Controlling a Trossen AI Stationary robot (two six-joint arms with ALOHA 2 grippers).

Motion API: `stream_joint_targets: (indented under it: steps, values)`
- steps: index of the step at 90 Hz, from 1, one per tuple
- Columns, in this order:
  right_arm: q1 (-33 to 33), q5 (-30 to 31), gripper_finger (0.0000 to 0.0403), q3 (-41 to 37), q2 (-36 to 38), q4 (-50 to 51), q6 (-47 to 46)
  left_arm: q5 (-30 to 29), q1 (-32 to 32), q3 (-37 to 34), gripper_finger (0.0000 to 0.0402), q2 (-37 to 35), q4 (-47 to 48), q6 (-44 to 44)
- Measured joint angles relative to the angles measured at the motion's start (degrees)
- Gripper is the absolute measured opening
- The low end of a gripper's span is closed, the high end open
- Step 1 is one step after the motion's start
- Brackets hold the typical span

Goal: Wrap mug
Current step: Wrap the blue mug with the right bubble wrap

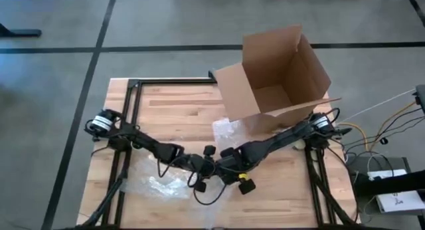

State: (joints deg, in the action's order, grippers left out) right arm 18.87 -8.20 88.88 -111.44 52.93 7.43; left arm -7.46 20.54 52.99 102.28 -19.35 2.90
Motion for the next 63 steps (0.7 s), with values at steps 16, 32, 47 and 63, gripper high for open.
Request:
stream_joint_targets:
  steps: [16, 32, 47, 63]
  values:
    - [0.0, -0.4, 0.0000, -3.7, 0.0, -3.6, 0.0, 0.8, 0.3, 0.0, 0.0020, 0.0, 0.0, 0.5]
    - [0.0, -1.5, 0.0000, -5.8, -0.1, -7.9, 0.1, 0.9, 0.3, -0.1, 0.0020, 0.0, 0.1, 0.9]
    - [0.0, -1.6, 0.0000, -7.6, -0.1, -11.3, 0.1, 0.9, 0.3, -0.1, 0.0020, 0.0, 0.2, 0.9]
    - [0.0, -1.1, 0.0000, -9.4, -0.1, -13.6, 0.1, 0.9, 0.3, -0.1, 0.0020, 0.0, 0.3, 0.8]
